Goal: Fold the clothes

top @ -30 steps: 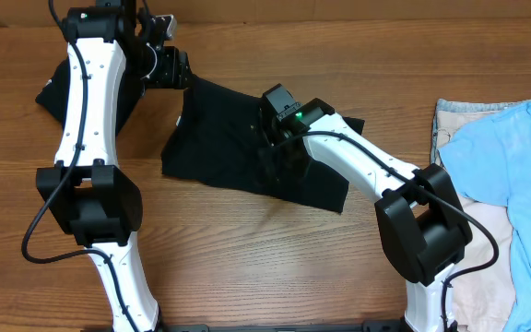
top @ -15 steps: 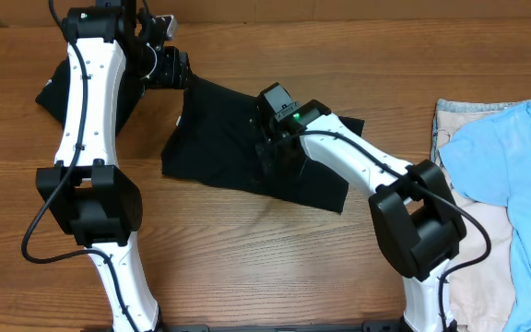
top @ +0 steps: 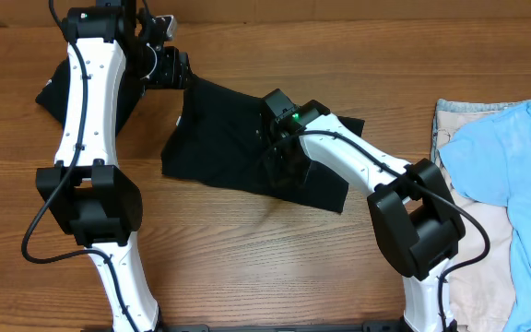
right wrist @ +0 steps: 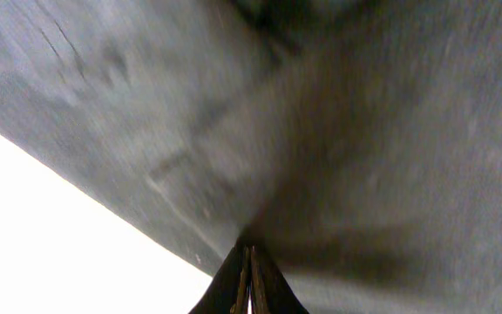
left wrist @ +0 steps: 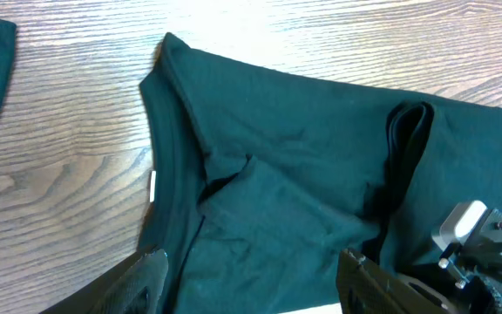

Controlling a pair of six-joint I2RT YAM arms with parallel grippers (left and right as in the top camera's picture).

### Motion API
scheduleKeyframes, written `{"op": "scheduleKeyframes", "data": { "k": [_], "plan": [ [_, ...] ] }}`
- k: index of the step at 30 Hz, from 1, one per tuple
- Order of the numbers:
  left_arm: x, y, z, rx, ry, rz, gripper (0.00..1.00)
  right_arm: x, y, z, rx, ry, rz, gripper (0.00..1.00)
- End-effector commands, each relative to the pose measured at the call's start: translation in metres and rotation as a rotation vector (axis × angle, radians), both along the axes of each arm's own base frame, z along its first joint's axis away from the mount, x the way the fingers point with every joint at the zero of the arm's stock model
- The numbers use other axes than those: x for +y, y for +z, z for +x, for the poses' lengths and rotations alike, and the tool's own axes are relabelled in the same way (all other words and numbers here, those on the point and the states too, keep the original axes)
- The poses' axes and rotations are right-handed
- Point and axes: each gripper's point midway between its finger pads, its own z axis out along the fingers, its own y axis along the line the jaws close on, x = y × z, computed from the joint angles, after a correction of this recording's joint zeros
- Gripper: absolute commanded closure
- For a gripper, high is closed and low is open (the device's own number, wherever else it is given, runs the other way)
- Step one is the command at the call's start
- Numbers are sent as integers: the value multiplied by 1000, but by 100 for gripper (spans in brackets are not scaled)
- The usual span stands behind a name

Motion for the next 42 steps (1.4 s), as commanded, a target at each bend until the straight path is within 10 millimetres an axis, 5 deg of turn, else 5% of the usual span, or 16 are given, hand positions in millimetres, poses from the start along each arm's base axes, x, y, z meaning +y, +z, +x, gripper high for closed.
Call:
{"op": "scheduleKeyframes", "data": {
  "k": [1, 2, 3, 13, 21, 30, 31, 33, 37, 42],
  "plan": [
    [-5, 9, 2, -28, -19, -4, 34, 5, 14, 8, -53, 85, 23, 62],
    [-5, 10, 2, -29, -19, -4, 34, 6, 14, 7, -58, 123, 22, 47],
    [-5, 10, 3, -32, -19, -4, 34, 7, 14, 5, -61, 154, 21, 44],
    [-5, 10, 4, -36, -19, -4, 33, 1, -2, 15, -142, 180, -36, 35],
    [-5, 10, 4, -36, -20, -4, 33, -3, -3, 9, -110, 142, -50, 96],
    [-5, 11, 6, -44, -19, -4, 32, -4, 25, -2, -65, 142, -49, 96],
    [-5, 11, 6, -45, -19, -4, 32, -2, 27, -3, -62, 142, -35, 94],
    [-5, 10, 6, -44, -18, -1, 31, 5, 29, -8, -38, 146, 8, 56],
    [3, 8, 7, -47, -4, 45, 18, 24, 35, -12, -14, 154, 118, 48],
    [10, 6, 7, -46, 4, 77, 9, 26, 61, 12, -124, 130, 140, 47]
  ]
}}
